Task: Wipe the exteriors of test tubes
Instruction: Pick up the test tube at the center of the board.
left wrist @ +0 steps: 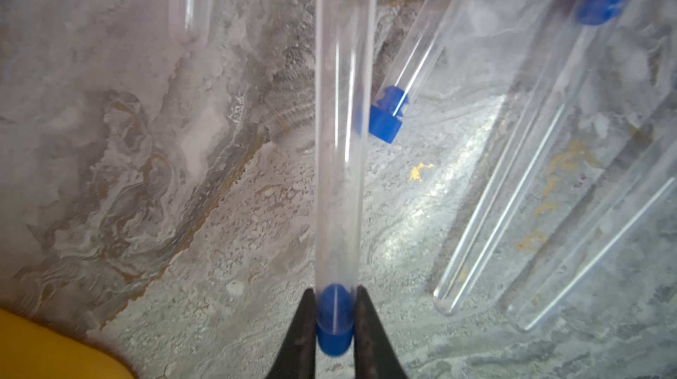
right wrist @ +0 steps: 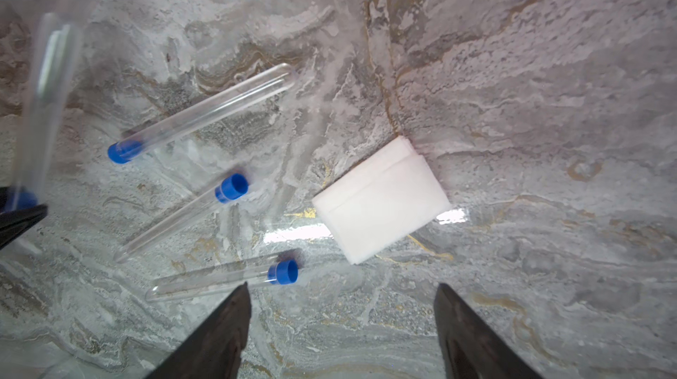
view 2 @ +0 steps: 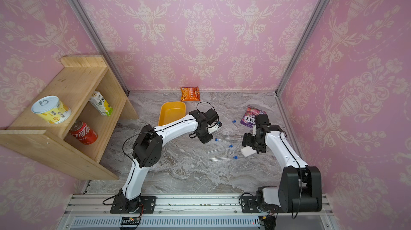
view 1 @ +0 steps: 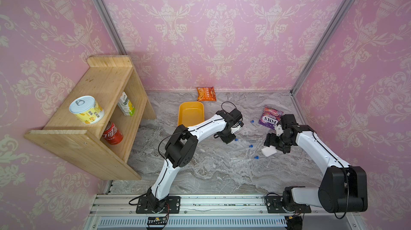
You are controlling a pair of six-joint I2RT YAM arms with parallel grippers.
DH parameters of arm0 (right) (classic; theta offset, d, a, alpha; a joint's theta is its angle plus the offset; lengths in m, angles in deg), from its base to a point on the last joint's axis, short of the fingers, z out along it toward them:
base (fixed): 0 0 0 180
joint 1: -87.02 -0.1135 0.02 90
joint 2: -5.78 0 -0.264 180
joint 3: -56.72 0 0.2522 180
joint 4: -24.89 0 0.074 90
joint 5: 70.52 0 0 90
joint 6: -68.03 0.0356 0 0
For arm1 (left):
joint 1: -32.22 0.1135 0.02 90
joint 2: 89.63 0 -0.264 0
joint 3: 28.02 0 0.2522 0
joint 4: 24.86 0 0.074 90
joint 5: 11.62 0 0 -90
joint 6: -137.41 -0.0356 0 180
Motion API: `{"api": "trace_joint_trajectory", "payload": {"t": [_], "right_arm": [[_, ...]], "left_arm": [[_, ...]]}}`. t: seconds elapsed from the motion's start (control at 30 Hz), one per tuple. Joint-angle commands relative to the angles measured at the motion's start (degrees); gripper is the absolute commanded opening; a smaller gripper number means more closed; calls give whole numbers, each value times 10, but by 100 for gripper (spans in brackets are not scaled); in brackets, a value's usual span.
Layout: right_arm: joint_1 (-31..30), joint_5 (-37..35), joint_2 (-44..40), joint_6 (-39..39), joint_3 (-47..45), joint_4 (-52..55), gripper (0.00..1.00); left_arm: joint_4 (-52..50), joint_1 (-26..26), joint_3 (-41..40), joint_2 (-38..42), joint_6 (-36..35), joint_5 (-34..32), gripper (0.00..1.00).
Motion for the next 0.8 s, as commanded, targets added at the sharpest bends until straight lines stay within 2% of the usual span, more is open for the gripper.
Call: {"api": "trace_joint_trajectory", "payload": {"t": [0.0, 0.1, 0.37, 0.53, 0.77], "right_arm": [[1, -30, 17, 4, 19, 18, 72], [1, -44, 38, 4, 25, 18, 61], [1, -59, 104, 3, 50, 12, 43], [1, -64, 136, 3, 62, 5, 41], [0, -52, 163, 4, 71, 4, 32]], "left_arm": [[27, -4, -25, 46, 16, -6, 17], [40, -3, -54, 76, 28, -6, 17], [96, -4, -147, 169, 63, 9, 18], [143, -4, -193, 216, 83, 31, 19], [135, -4, -211, 244, 88, 28, 19]]}}
